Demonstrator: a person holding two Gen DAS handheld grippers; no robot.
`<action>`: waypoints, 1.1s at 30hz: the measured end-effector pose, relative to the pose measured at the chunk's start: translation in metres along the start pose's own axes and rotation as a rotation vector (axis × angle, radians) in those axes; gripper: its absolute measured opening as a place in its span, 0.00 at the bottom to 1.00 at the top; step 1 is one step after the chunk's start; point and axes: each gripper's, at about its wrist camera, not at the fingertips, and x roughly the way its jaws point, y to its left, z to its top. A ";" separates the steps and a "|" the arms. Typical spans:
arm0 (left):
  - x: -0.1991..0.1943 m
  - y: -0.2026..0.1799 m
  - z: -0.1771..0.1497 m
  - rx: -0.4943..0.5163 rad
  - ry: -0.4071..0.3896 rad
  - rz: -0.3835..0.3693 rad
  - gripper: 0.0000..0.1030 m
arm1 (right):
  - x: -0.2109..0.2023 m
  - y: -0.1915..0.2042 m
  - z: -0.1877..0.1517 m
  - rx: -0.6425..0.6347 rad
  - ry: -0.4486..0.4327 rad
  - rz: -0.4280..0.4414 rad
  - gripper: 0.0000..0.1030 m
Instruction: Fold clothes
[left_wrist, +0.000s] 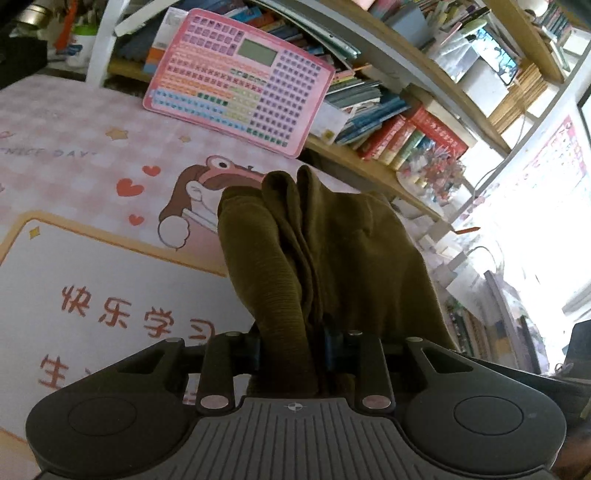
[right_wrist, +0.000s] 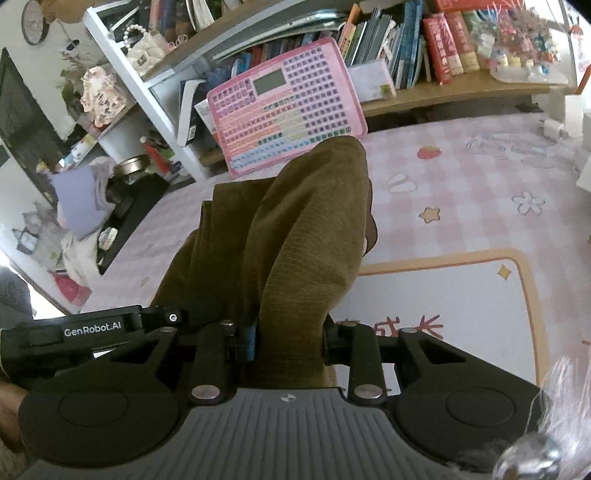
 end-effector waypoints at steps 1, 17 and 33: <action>-0.001 -0.003 0.000 0.003 -0.006 0.005 0.27 | 0.001 -0.003 0.000 0.002 0.008 0.006 0.26; 0.002 -0.050 -0.004 0.075 -0.033 0.037 0.27 | -0.023 -0.040 -0.006 0.070 -0.008 0.009 0.27; 0.017 -0.071 0.003 0.145 -0.004 0.012 0.27 | -0.035 -0.061 -0.005 0.112 -0.053 -0.018 0.27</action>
